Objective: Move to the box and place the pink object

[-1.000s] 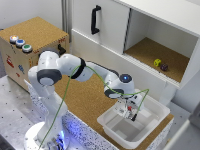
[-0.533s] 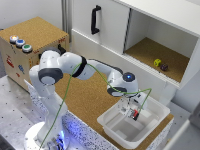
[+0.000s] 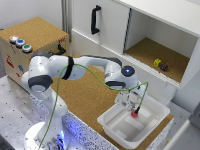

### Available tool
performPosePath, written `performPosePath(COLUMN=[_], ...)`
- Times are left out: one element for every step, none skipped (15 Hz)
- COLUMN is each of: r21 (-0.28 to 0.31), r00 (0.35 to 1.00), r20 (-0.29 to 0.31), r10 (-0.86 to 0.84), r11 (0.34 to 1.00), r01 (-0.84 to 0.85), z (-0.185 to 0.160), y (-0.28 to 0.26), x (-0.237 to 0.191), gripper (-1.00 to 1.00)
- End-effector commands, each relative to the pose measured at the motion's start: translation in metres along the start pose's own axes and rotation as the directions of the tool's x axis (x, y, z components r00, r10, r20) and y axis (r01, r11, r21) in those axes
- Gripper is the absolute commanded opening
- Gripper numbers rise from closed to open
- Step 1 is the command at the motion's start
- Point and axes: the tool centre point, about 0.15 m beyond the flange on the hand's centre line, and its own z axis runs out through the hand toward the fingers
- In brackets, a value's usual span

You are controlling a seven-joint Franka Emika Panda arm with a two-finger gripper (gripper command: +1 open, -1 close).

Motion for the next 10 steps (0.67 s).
performPosePath(r21=[0.016,0.007,0.006,-0.007,-0.004,-0.013,-0.023,-0.035,-0.062,-0.083], r00=[0.999,0.998,0.997,0.996,0.994,0.993,0.990,0.988,0.985,0.984], r20=[-0.049,-0.052,-0.058,-0.067,-0.065,-0.067,-0.063,-0.066,-0.073,-0.077], r10=[0.023,0.036,0.050,0.065,0.084,0.102,0.127,0.140,0.155,0.163], r11=[1.000,0.999,0.999,0.998,0.996,0.995,0.991,0.989,0.985,0.982], r01=[-0.022,-0.036,-0.049,-0.066,-0.085,-0.103,-0.128,-0.142,-0.159,-0.169], z=[-0.009,-0.005,-0.003,0.000,0.004,0.008,0.014,0.018,0.023,0.026], y=[-0.033,-0.038,-0.042,-0.049,-0.055,-0.059,-0.063,-0.069,-0.074,-0.077], x=[0.077,0.095,0.110,0.132,0.146,0.157,0.170,0.182,0.193,0.200], gripper=[1.00,1.00,1.00,1.00,1.00,1.00,1.00,1.00,1.00,1.00])
